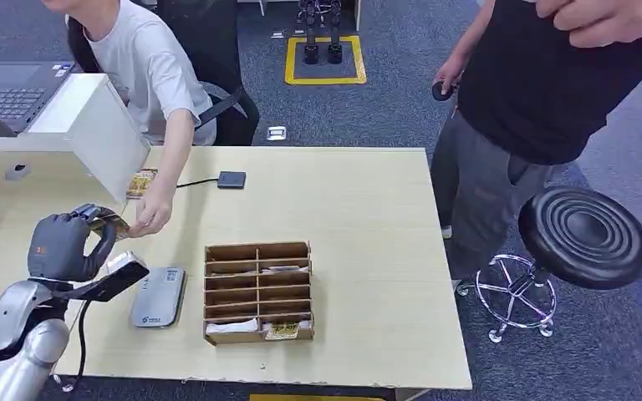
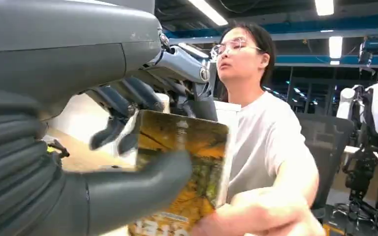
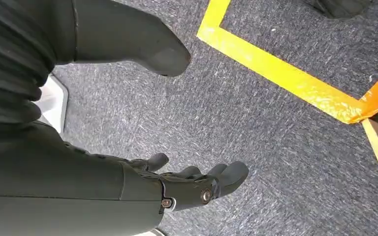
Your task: Pass the card to the sensor for recognition and then transmit it.
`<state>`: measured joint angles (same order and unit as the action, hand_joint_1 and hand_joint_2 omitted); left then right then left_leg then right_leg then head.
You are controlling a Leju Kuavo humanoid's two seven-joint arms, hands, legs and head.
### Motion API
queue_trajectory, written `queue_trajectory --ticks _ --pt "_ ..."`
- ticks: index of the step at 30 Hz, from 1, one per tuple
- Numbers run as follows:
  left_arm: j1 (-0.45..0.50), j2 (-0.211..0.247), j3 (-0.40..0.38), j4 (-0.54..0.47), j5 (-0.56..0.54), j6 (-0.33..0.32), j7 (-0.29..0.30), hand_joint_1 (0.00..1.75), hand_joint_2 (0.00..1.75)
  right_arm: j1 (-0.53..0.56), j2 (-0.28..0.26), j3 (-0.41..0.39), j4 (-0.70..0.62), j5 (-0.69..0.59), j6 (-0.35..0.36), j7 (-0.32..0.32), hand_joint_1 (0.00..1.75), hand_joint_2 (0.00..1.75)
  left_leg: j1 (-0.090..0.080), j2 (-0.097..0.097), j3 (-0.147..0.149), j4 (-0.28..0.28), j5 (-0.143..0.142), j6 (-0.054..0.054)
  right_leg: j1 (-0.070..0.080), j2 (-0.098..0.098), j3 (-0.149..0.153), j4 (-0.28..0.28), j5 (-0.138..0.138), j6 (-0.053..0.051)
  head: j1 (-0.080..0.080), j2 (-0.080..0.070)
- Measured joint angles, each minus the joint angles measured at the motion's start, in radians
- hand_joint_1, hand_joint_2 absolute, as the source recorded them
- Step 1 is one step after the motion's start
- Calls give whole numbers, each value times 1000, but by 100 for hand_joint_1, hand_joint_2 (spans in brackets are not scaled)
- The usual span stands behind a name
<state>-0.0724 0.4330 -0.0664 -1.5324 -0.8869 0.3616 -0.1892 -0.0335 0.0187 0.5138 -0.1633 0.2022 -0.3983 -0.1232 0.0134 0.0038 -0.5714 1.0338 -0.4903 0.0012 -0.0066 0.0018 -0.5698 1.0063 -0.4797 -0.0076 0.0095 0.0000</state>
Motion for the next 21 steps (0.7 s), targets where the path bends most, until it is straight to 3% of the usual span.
queue_trajectory --ticks 21 --pt "0 0 0 1 14 0 0 0 175 -2 0 0 0 1 0 0 0 175 0 0 0 0 0 0 0 0 0 0 0 0 0 0"
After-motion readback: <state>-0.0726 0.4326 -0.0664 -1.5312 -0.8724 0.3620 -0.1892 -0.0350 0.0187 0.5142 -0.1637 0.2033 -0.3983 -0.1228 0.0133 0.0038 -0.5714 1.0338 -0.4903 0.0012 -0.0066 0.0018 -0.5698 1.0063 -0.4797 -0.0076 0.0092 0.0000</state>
